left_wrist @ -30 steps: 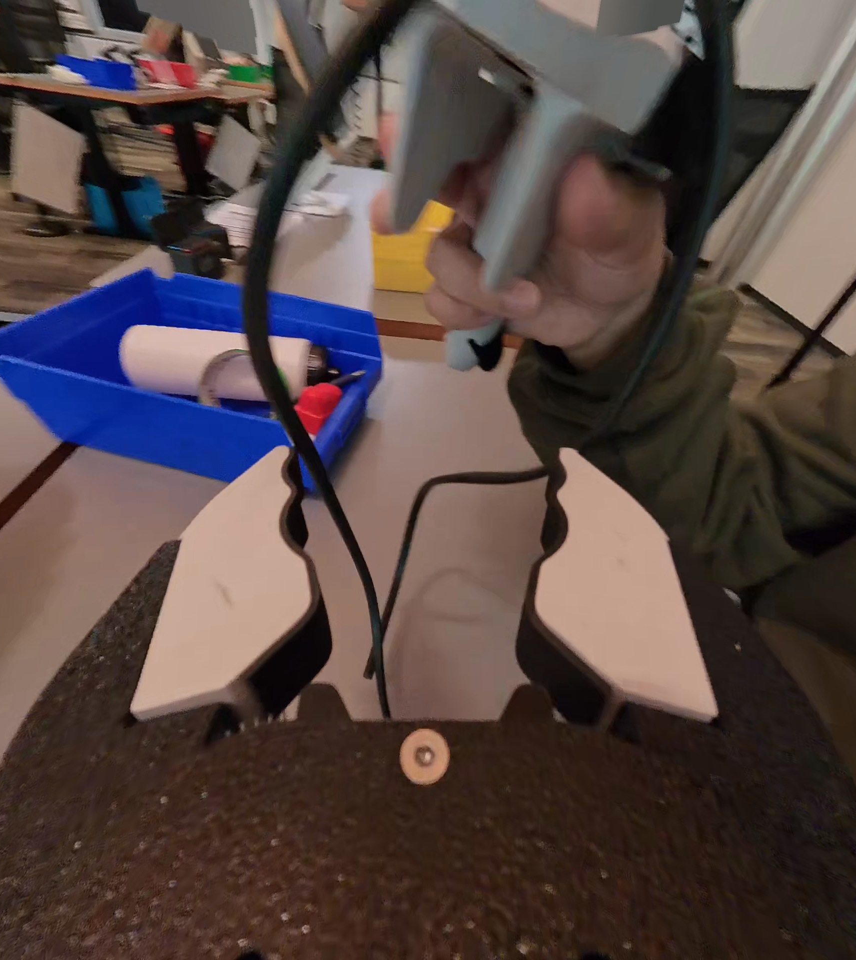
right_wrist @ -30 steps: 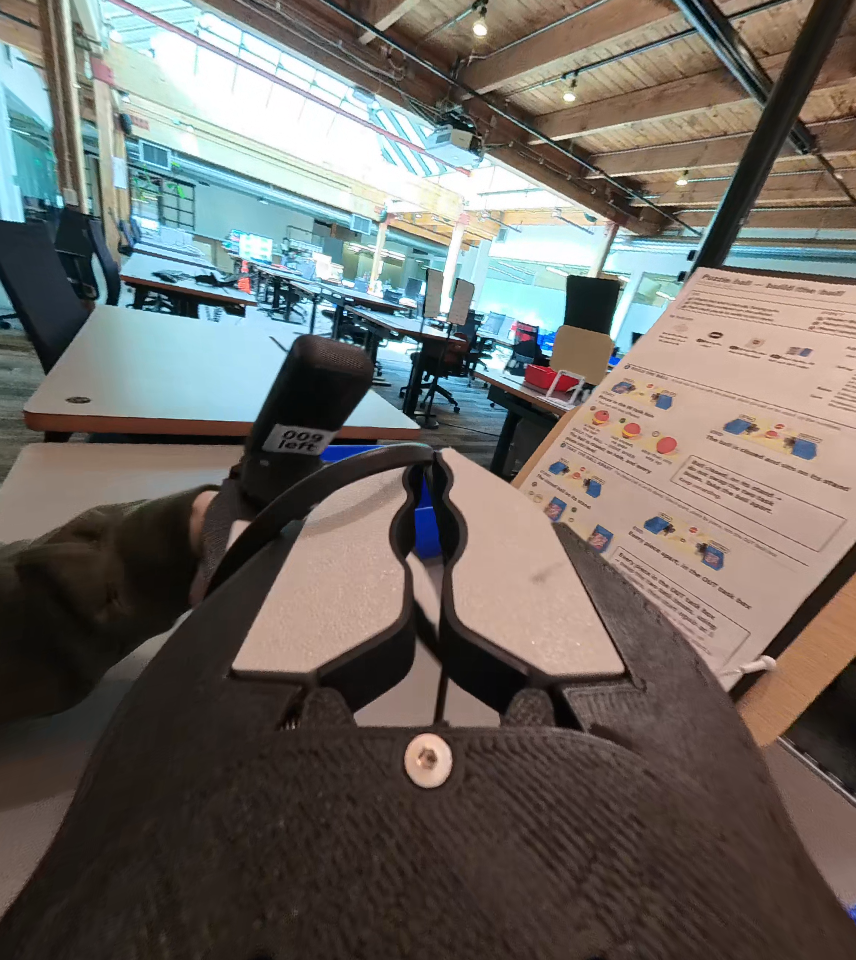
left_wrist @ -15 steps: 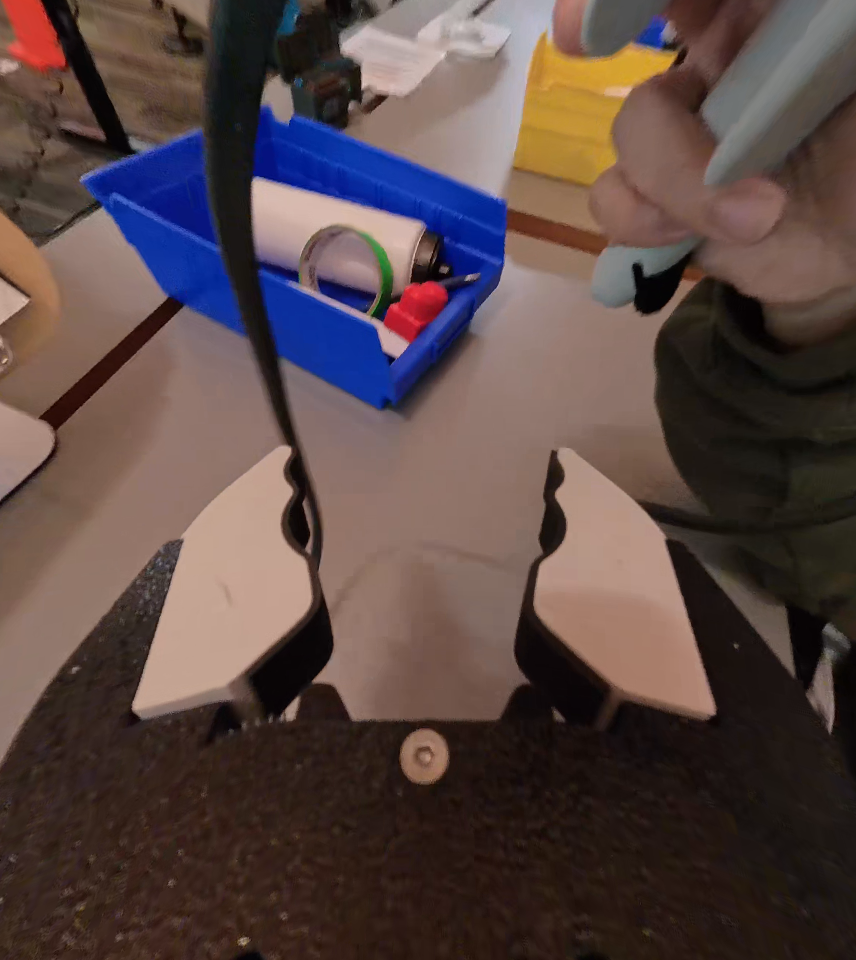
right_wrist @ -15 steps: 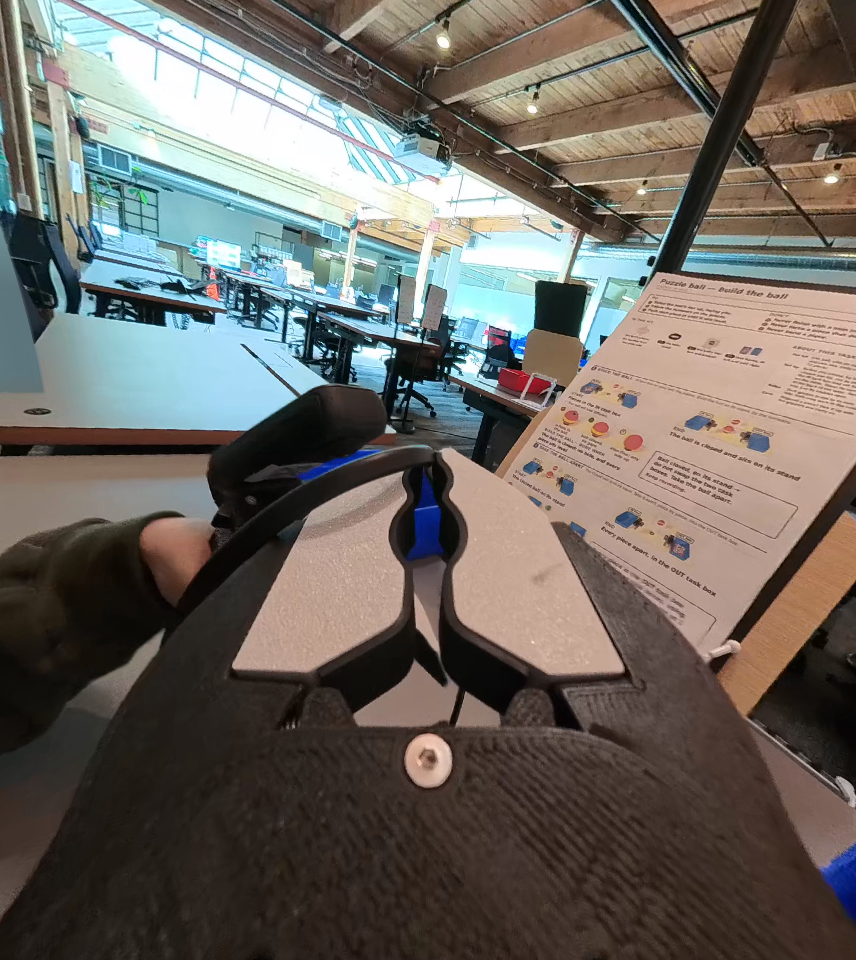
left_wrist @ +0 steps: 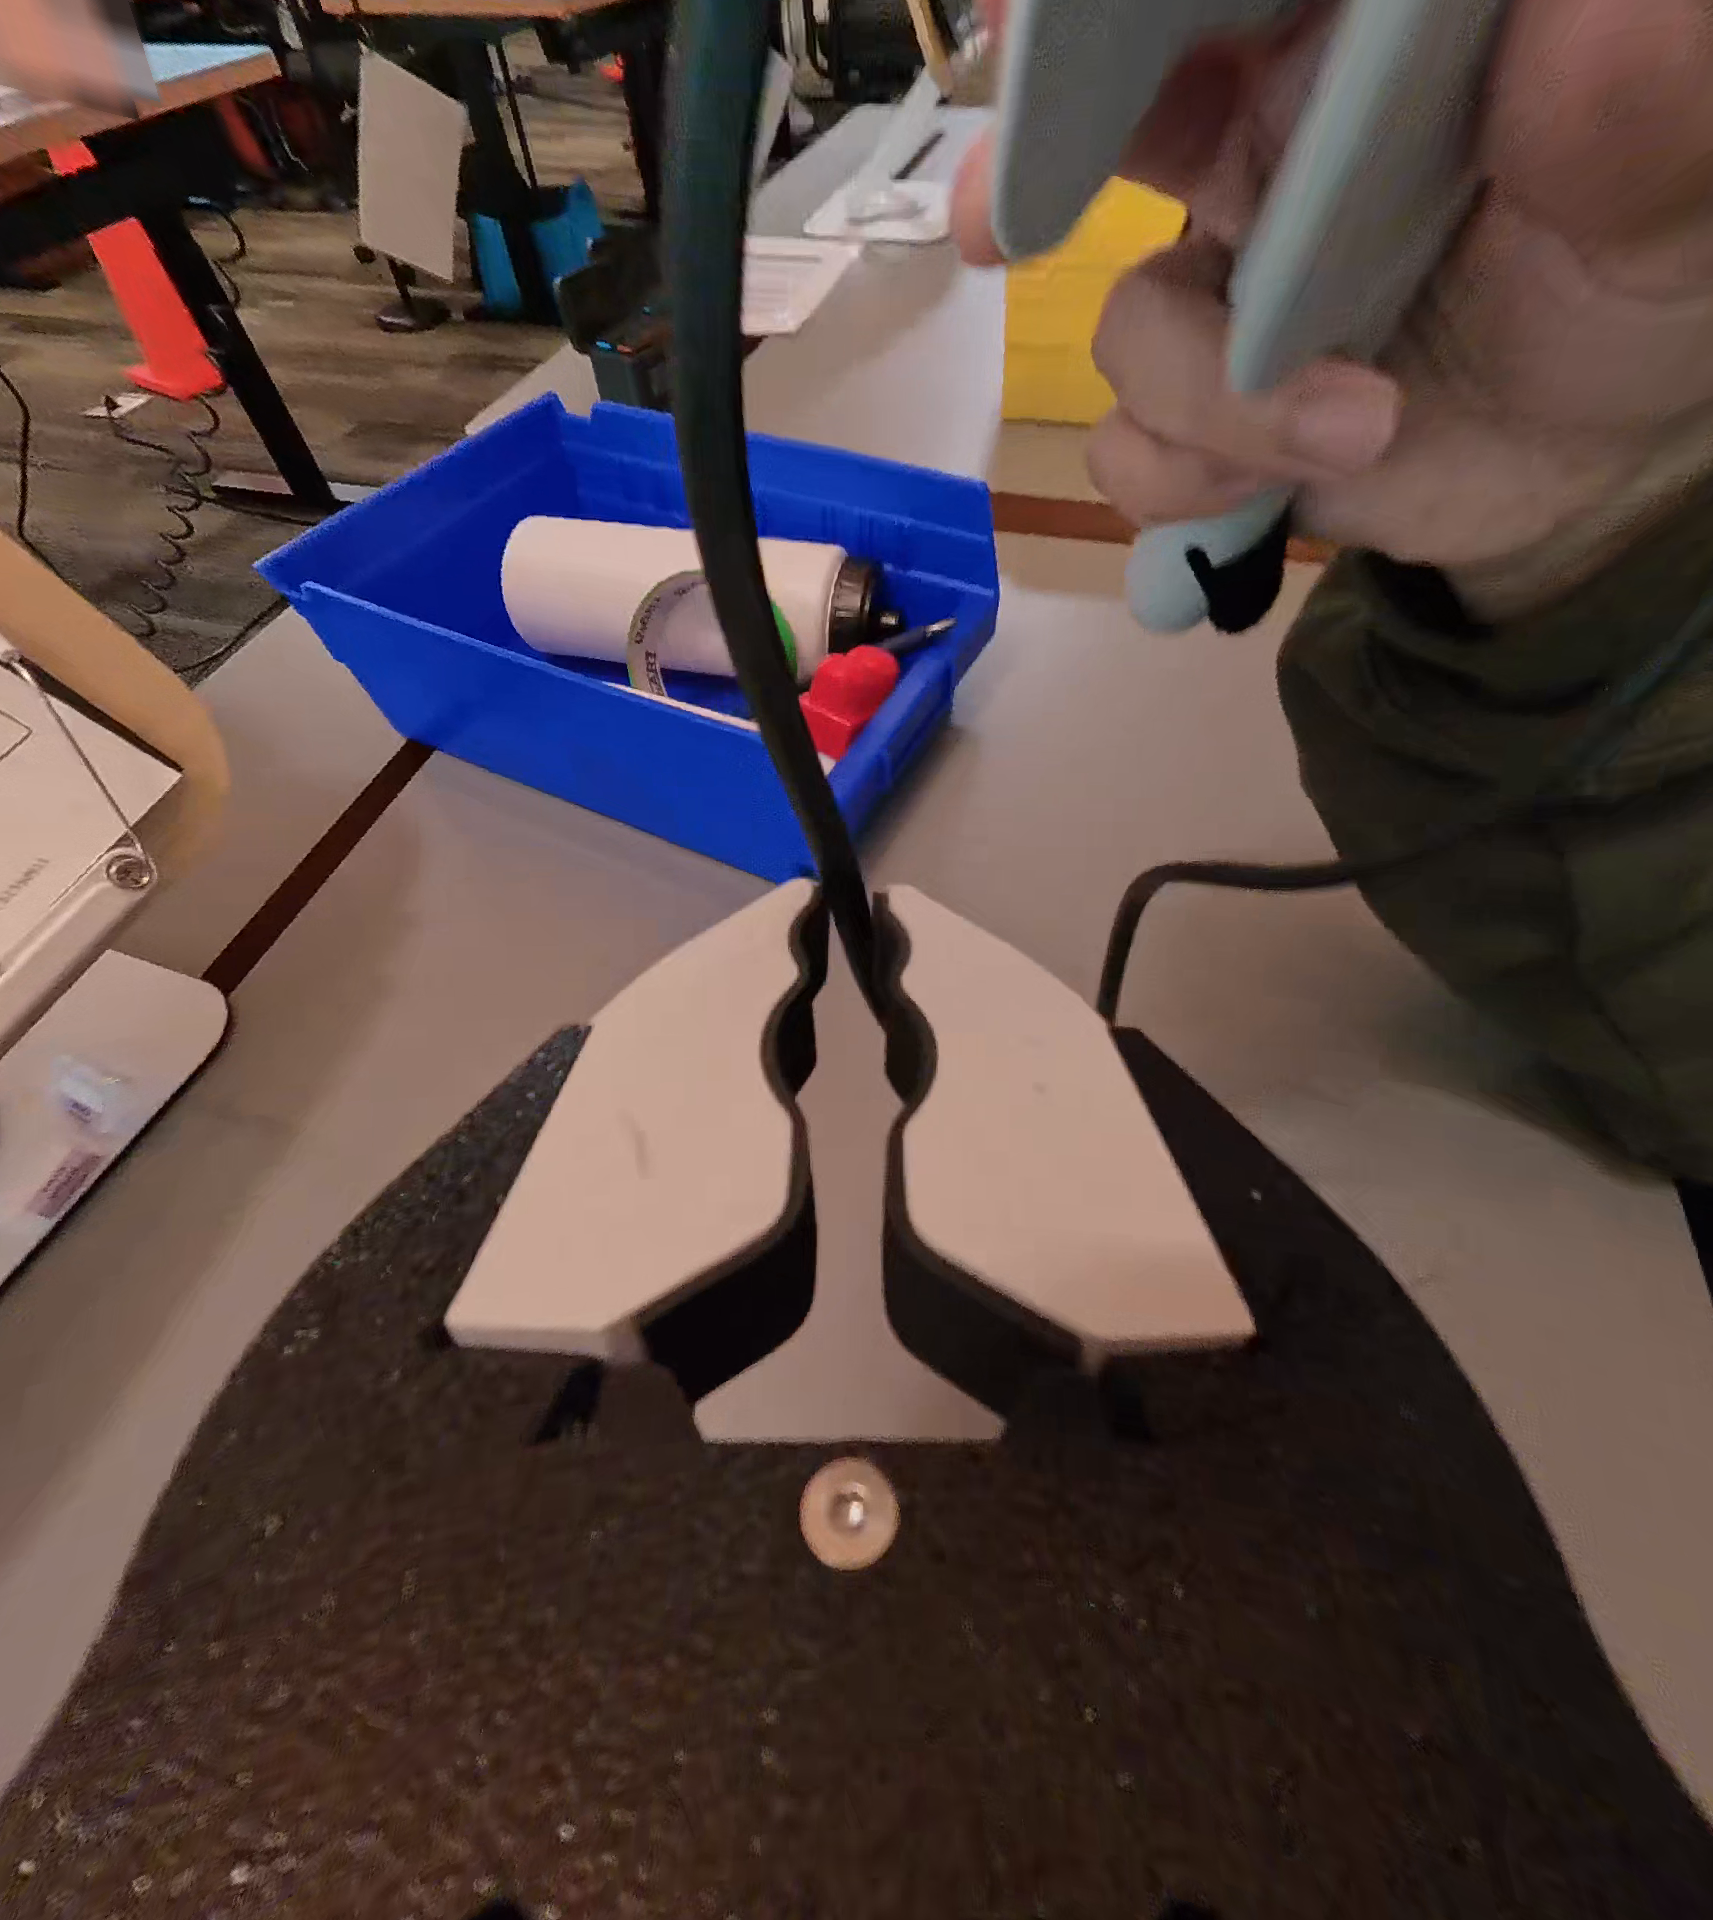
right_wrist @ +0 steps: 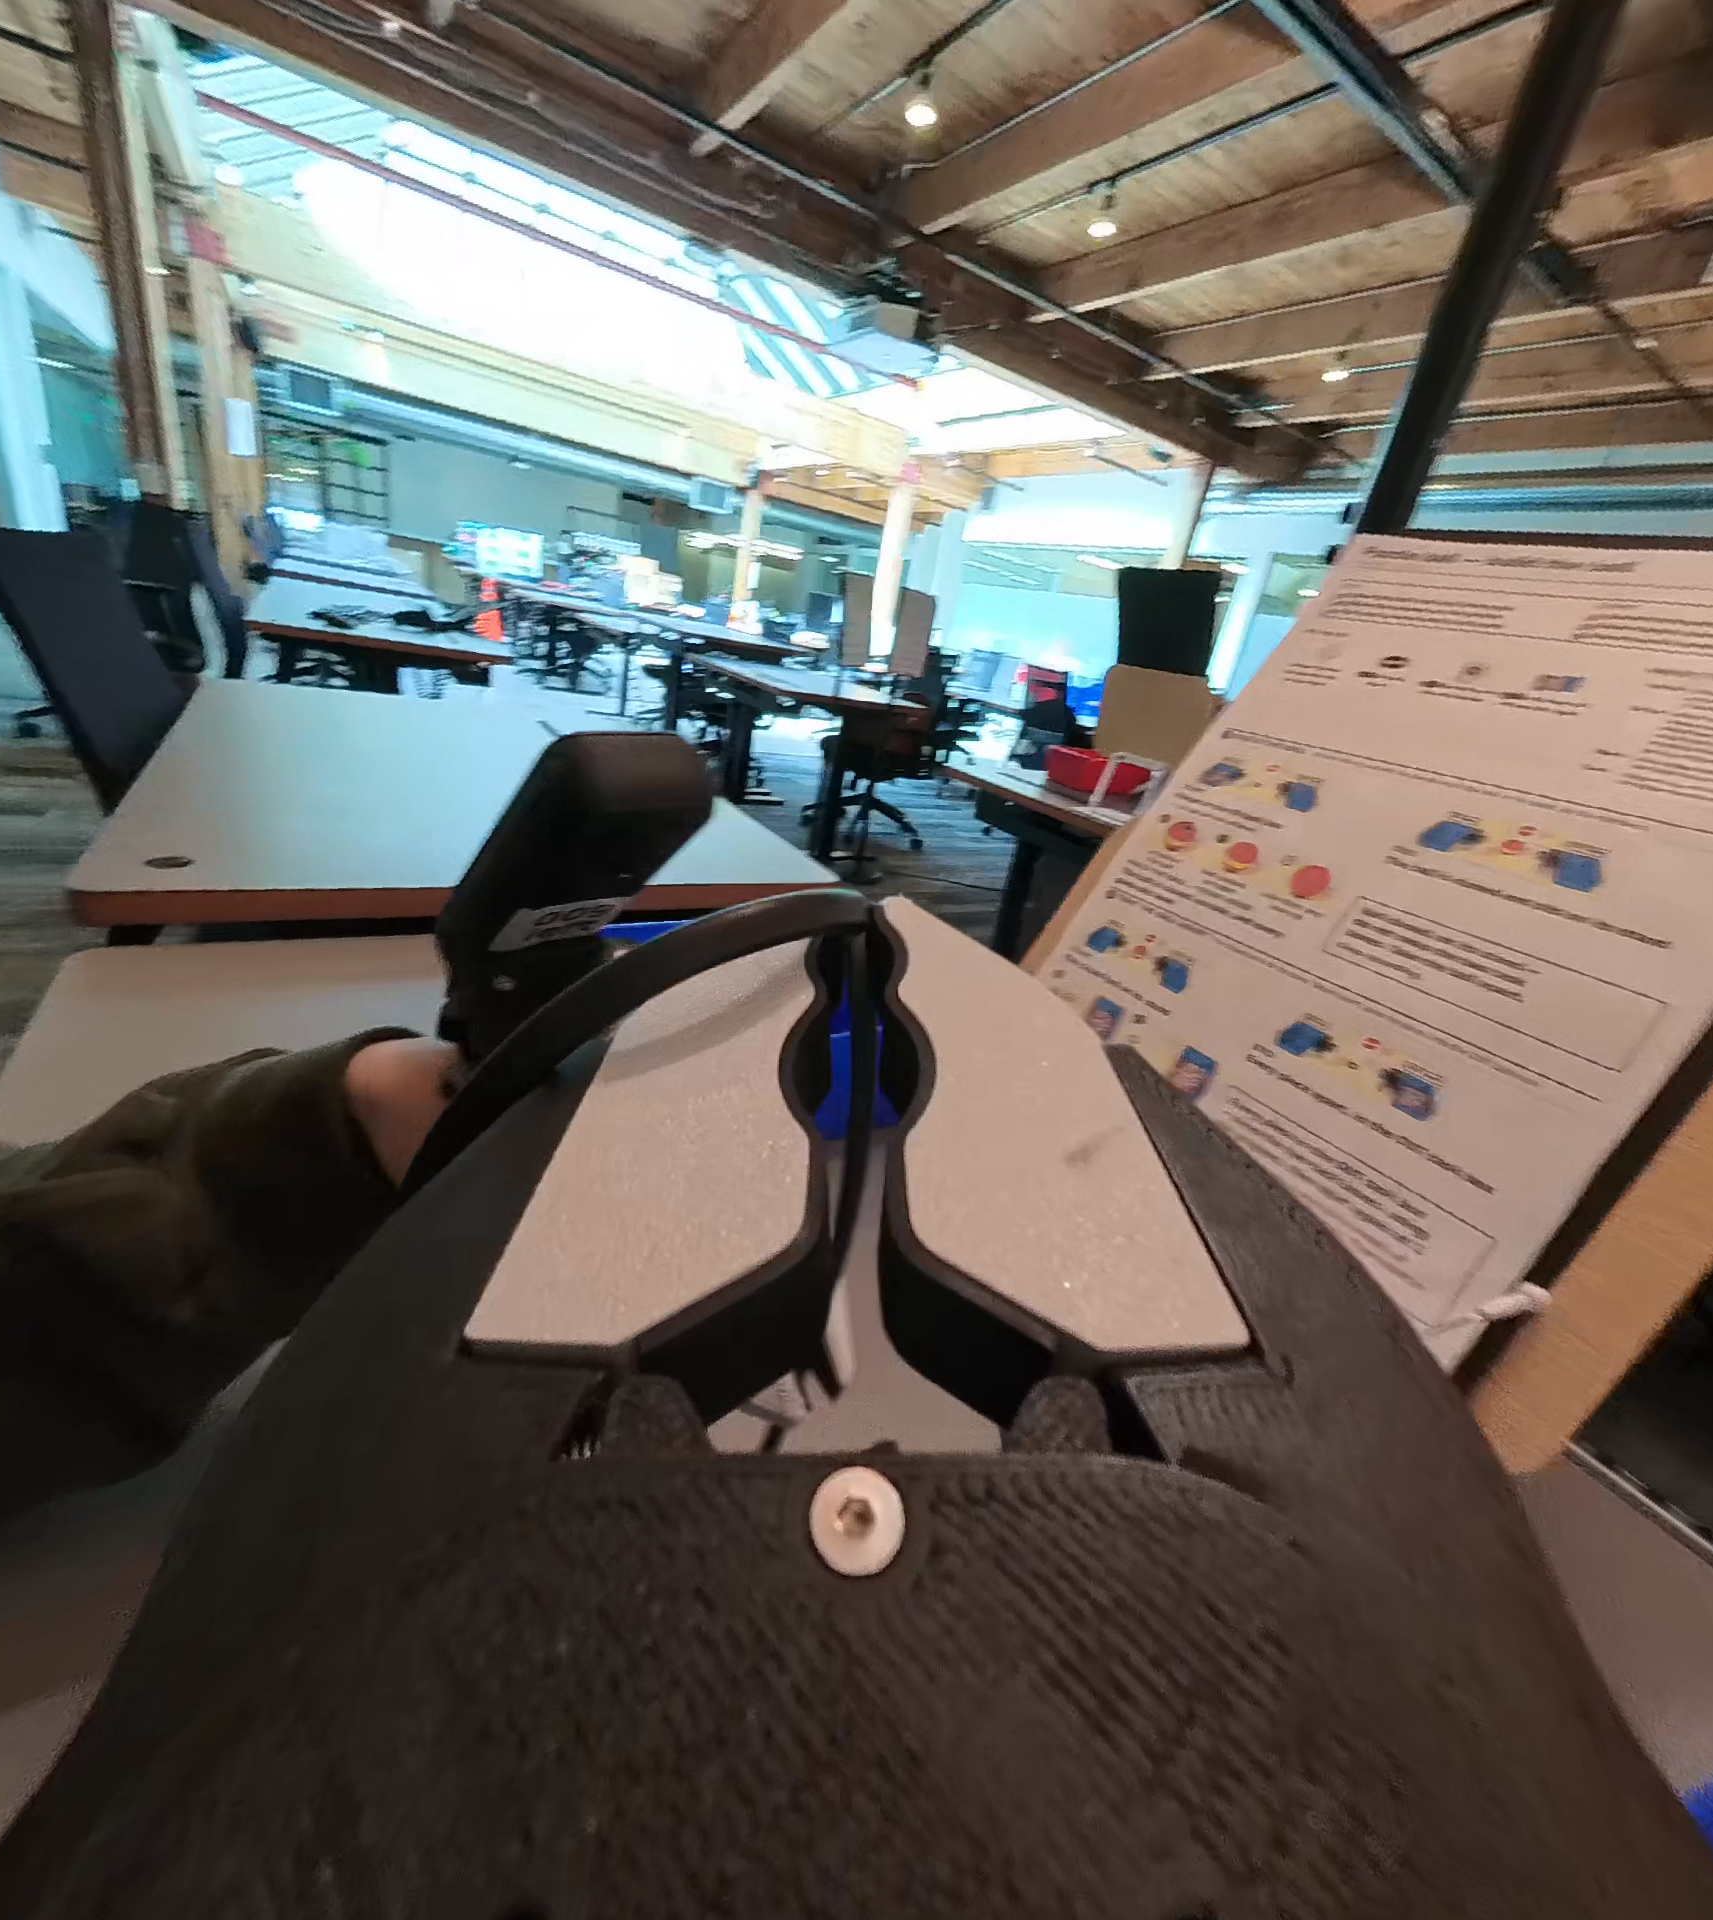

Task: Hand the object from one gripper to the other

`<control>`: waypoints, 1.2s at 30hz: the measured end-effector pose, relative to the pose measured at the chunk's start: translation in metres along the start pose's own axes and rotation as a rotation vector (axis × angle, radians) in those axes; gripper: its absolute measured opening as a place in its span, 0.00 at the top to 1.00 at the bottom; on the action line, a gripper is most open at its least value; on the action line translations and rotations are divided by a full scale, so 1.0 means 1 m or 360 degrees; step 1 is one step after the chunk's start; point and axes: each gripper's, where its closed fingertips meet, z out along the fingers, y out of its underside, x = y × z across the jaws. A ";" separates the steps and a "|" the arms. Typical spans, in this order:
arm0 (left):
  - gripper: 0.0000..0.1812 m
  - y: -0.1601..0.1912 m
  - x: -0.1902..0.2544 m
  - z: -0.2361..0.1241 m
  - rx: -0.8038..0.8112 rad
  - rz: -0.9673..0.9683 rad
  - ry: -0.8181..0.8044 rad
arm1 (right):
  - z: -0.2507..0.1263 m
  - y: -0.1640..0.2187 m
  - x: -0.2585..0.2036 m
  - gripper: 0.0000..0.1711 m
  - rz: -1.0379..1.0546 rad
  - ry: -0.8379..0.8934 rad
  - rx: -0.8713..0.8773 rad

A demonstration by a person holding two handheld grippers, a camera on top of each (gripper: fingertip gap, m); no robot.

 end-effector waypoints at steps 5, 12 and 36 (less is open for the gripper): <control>0.98 -0.005 0.014 -0.005 0.0039 0.0043 0.0145 | -0.009 -0.007 0.018 0.98 0.0007 0.0137 0.0078; 0.97 -0.012 0.044 -0.006 0.0137 0.0153 0.0395 | -0.003 -0.005 0.015 0.98 -0.0070 0.0154 0.0082; 0.93 -0.009 0.071 0.006 0.0183 0.0360 0.0537 | 0.003 -0.003 0.005 0.98 -0.0155 0.0107 0.0034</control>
